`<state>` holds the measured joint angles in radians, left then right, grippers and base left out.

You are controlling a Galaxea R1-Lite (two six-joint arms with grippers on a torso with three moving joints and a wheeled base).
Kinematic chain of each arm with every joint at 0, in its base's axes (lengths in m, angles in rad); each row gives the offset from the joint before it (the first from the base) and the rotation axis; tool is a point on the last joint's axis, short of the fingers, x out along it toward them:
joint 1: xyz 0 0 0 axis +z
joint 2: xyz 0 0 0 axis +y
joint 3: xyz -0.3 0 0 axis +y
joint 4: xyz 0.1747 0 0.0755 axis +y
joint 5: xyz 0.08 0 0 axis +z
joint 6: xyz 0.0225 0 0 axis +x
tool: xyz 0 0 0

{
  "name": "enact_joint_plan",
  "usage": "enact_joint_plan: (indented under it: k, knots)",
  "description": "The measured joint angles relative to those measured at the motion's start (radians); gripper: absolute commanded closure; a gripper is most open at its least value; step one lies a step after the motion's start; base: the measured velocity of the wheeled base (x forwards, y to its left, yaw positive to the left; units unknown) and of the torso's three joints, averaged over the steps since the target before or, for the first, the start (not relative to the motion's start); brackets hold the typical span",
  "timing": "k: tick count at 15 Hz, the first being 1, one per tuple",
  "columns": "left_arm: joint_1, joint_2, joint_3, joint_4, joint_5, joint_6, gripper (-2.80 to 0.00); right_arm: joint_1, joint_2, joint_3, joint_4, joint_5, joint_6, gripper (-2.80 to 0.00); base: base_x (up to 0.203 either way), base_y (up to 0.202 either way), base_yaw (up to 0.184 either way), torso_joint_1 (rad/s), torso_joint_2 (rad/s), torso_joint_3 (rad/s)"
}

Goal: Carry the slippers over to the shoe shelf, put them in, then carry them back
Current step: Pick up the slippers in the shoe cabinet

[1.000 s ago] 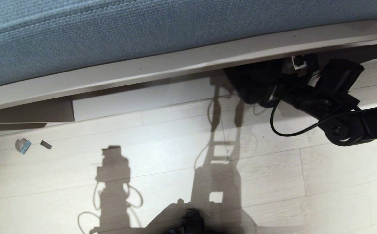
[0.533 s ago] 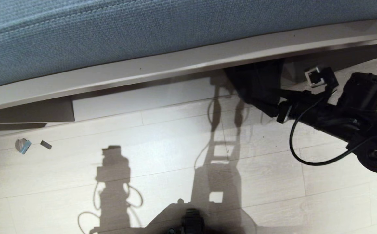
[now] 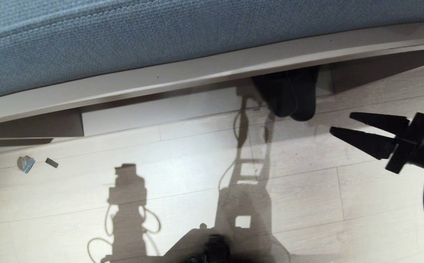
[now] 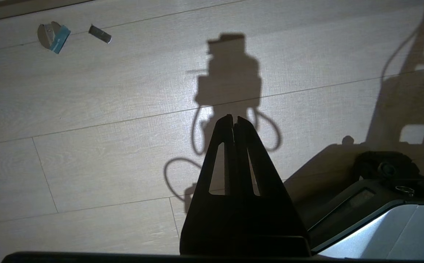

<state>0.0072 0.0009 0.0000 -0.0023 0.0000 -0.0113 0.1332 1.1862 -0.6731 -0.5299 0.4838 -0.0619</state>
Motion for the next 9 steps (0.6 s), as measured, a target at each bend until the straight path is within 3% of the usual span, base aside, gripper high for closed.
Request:
enact_joint_plan:
  k: [5,9]
  knots:
    - [0.000,0.000,0.000,0.000,0.000,0.000,0.00,-0.010,-0.343,0.027,0.286,-0.076,0.000,0.00,0.000,0.000,0.000,0.000,0.00,0.000]
    - [0.000,0.000,0.000,-0.001,0.000,0.002,0.00,-0.014,-0.574,0.069,0.345,-0.152,0.001,0.00,0.000,0.000,0.000,0.000,0.00,0.000]
